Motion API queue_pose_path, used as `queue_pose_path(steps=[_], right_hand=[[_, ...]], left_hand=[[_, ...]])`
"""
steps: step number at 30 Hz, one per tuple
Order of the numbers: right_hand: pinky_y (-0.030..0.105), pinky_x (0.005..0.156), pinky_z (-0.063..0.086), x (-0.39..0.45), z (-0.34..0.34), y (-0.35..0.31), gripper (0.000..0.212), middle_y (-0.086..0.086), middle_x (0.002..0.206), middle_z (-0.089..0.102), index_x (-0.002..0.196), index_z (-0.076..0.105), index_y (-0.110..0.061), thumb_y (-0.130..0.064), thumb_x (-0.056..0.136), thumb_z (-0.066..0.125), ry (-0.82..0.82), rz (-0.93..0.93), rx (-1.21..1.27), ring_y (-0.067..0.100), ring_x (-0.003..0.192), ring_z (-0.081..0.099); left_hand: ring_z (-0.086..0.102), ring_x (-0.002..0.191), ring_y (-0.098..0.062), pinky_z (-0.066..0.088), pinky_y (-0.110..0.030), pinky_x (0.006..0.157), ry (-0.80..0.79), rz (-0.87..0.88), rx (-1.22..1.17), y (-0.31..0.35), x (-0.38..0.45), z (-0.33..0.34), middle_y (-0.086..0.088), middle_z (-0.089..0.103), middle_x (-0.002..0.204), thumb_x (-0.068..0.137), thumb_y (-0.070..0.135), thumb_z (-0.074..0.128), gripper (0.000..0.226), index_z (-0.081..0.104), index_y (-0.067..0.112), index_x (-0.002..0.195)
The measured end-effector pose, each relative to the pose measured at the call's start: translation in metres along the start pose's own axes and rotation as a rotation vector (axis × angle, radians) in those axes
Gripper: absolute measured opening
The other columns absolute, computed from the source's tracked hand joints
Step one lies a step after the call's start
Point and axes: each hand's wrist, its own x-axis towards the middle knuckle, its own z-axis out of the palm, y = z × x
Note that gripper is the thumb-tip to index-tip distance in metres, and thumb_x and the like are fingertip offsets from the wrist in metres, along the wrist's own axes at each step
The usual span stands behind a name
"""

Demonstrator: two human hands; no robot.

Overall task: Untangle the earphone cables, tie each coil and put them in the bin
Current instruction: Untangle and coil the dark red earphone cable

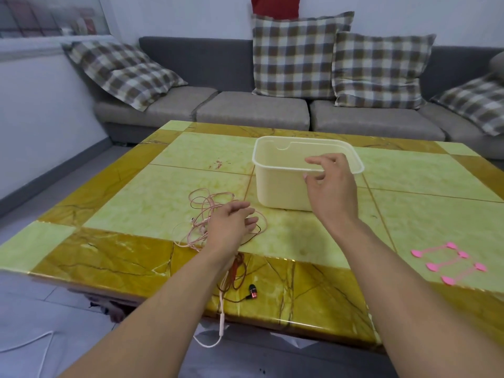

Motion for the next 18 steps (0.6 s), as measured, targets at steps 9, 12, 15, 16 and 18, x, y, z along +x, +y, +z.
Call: queue_pose_path(steps=[9,12,15,16,18], right_hand=[[0.037,0.081,0.054,-0.108,0.034,-0.048,0.043,-0.01,0.104,0.071,0.116,0.061,-0.038,-0.059,0.081,0.073,-0.757,-0.021,-0.232,0.018,0.097,0.067],[0.033,0.076,0.052,-0.119,0.041,-0.04,0.034,-0.009,0.102,0.07,0.113,0.064,-0.031,-0.05,0.086,0.073,-0.764,0.063,-0.285,0.021,0.098,0.066],[0.027,0.061,0.044,-0.122,0.037,-0.033,0.008,-0.017,0.077,0.064,0.088,0.071,-0.027,-0.03,0.093,0.065,-0.786,0.109,-0.239,0.016,0.082,0.064],[0.028,0.06,0.045,-0.122,0.036,-0.031,0.012,-0.016,0.08,0.066,0.087,0.072,-0.027,-0.025,0.094,0.062,-0.771,0.122,-0.231,0.016,0.079,0.064],[0.03,0.062,0.049,-0.121,0.031,-0.028,0.016,-0.013,0.09,0.07,0.09,0.07,-0.027,-0.023,0.095,0.056,-0.721,0.151,-0.213,0.014,0.075,0.064]], left_hand=[[0.07,0.103,-0.02,0.057,-0.027,0.083,-0.023,0.073,0.008,0.003,0.0,-0.023,-0.008,0.073,0.108,0.099,0.004,0.055,0.018,0.066,0.01,0.112],[0.07,0.106,-0.018,0.054,-0.024,0.078,-0.054,0.103,0.083,0.002,-0.002,-0.03,-0.004,0.075,0.108,0.099,0.007,0.055,0.02,0.067,0.012,0.114],[0.069,0.106,-0.012,0.053,-0.025,0.086,-0.049,0.161,0.167,-0.001,-0.005,-0.035,0.003,0.077,0.103,0.098,0.01,0.058,0.019,0.071,0.018,0.109],[0.069,0.105,-0.012,0.053,-0.027,0.089,-0.044,0.171,0.182,-0.001,-0.006,-0.037,0.004,0.078,0.101,0.097,0.011,0.059,0.018,0.071,0.019,0.107],[0.07,0.105,-0.014,0.055,-0.027,0.091,-0.057,0.165,0.164,-0.001,-0.007,-0.037,0.001,0.077,0.105,0.097,0.009,0.06,0.018,0.072,0.017,0.107]])
